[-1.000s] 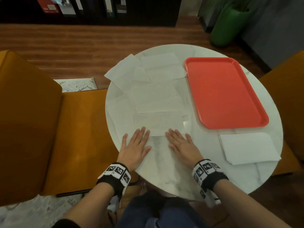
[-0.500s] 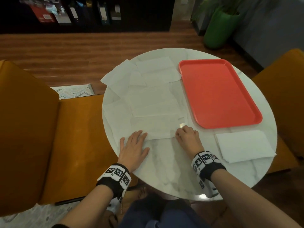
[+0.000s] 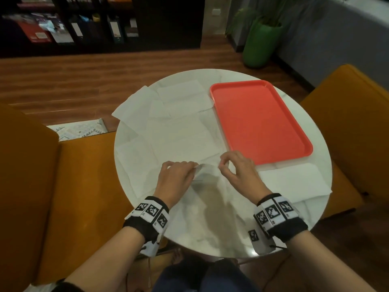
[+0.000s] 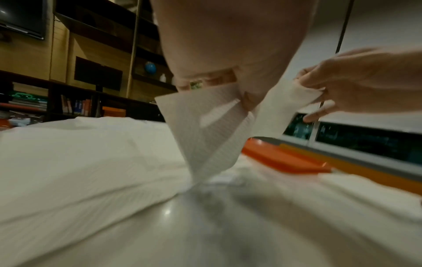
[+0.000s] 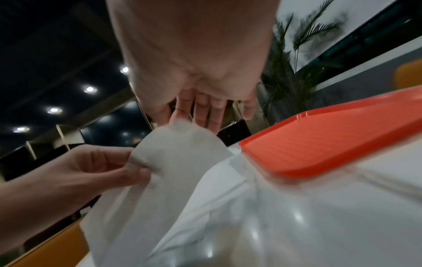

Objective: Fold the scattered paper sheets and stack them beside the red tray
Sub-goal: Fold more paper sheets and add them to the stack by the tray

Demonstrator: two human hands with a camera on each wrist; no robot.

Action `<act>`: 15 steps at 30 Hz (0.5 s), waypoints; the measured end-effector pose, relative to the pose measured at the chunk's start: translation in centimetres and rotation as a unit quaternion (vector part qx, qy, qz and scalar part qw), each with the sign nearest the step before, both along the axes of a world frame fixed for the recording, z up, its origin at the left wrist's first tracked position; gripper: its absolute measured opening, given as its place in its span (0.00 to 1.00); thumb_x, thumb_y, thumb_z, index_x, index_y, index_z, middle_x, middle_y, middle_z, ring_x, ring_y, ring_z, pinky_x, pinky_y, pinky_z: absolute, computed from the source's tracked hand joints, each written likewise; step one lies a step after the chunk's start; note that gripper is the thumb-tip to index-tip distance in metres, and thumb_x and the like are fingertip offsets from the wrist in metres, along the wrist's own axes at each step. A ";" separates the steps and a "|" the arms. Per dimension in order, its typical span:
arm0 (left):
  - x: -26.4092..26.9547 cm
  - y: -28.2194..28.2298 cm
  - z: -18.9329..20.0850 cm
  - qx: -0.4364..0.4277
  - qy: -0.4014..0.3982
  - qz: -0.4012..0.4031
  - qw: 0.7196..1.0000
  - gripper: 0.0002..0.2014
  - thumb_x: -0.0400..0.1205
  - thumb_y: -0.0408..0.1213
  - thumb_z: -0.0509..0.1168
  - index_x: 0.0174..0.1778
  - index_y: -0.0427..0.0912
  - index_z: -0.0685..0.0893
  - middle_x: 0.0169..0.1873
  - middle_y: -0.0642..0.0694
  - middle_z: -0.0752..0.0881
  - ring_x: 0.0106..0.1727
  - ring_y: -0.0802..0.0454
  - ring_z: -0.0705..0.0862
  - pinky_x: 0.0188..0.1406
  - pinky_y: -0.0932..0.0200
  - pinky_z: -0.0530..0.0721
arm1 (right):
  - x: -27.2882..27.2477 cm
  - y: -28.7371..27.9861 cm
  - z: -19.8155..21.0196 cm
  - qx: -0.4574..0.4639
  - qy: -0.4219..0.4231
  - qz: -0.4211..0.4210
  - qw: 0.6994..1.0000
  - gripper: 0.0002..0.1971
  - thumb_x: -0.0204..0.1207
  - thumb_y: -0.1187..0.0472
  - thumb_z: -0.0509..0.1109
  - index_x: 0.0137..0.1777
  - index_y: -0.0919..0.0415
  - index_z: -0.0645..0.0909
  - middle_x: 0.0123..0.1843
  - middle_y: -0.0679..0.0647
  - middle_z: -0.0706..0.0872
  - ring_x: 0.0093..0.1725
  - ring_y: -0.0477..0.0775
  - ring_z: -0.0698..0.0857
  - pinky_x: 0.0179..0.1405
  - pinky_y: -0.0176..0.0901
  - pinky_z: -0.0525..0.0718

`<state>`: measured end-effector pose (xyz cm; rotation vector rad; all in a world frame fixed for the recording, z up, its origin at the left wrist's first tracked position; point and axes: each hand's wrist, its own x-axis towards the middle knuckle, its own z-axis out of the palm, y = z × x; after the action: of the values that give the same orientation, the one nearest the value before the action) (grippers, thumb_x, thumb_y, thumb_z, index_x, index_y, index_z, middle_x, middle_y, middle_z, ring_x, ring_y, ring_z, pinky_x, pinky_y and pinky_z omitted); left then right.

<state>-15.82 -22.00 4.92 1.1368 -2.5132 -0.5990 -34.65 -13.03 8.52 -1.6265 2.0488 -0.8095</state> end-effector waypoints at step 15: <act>-8.1 2.6 6.6 0.285 0.180 -0.133 0.932 0.09 0.83 0.45 0.66 0.38 0.54 0.87 0.31 0.61 0.86 0.36 0.67 0.82 0.39 0.70 0.75 | -11.0 7.5 4.1 -0.011 -0.313 -0.176 0.933 0.09 0.77 0.63 0.71 0.55 0.64 0.85 0.48 0.58 0.92 0.49 0.59 0.90 0.51 0.52 0.87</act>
<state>-23.94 -19.38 11.57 0.7458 -2.2339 -1.5336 -45.69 -5.48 12.63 -0.8394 1.8588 -1.2794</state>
